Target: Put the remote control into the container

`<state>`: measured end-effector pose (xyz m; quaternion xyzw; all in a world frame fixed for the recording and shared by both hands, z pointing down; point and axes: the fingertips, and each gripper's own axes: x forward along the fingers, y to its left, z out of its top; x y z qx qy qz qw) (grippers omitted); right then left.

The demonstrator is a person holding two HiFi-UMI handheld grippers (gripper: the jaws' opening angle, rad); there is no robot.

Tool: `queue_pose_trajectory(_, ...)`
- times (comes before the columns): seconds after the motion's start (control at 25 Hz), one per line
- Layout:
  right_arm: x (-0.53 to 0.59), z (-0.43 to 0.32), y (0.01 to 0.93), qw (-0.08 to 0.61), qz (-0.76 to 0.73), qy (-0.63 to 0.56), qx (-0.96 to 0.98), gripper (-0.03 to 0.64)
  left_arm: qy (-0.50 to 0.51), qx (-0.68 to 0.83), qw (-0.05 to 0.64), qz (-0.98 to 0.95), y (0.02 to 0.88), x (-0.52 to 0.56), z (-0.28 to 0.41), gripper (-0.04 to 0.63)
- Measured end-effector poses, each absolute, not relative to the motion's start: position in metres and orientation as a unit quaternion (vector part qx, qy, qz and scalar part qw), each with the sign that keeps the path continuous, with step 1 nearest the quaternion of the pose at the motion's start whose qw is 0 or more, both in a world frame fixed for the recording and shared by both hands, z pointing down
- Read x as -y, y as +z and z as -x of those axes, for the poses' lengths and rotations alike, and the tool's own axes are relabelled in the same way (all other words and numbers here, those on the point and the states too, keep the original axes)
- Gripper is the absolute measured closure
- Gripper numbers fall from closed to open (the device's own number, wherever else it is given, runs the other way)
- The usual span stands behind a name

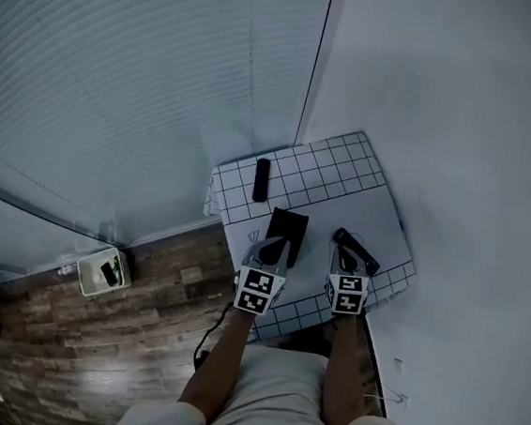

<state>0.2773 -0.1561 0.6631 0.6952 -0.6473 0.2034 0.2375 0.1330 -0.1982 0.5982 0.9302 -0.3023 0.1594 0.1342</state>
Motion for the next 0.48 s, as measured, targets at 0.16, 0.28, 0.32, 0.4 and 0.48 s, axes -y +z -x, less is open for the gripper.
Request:
queue_pose_trajectory(0.16,0.166,-0.317,0.684,0.288,-0.641,0.230,0.673,0.614,0.147,0.345,0.132,-0.918,0.591,0.205,-0.166,0.593)
queue_pose_trajectory(0.28,0.175,-0.342,0.702,0.352,-0.583,0.225,0.696,0.589,0.140,0.378,0.148,-0.903,0.601,0.206,-0.193,0.593)
queue_pose_trajectory(0.32,0.174,-0.346,0.709,0.372,-0.561,0.228,0.704,0.555,0.141,0.387,0.153,-0.898,0.605,0.204,-0.200,0.594)
queue_pose_trajectory(0.4,0.167,-0.351,0.728,0.415,-0.511,0.233,0.715,0.511,0.144,0.405,0.160,-0.889,0.613,0.201,-0.210,0.594)
queue_pose_trajectory(0.48,0.157,-0.355,0.748,0.458,-0.463,0.241,0.719,0.460,0.143,0.423,0.163,-0.880,0.617,0.198,-0.216,0.593)
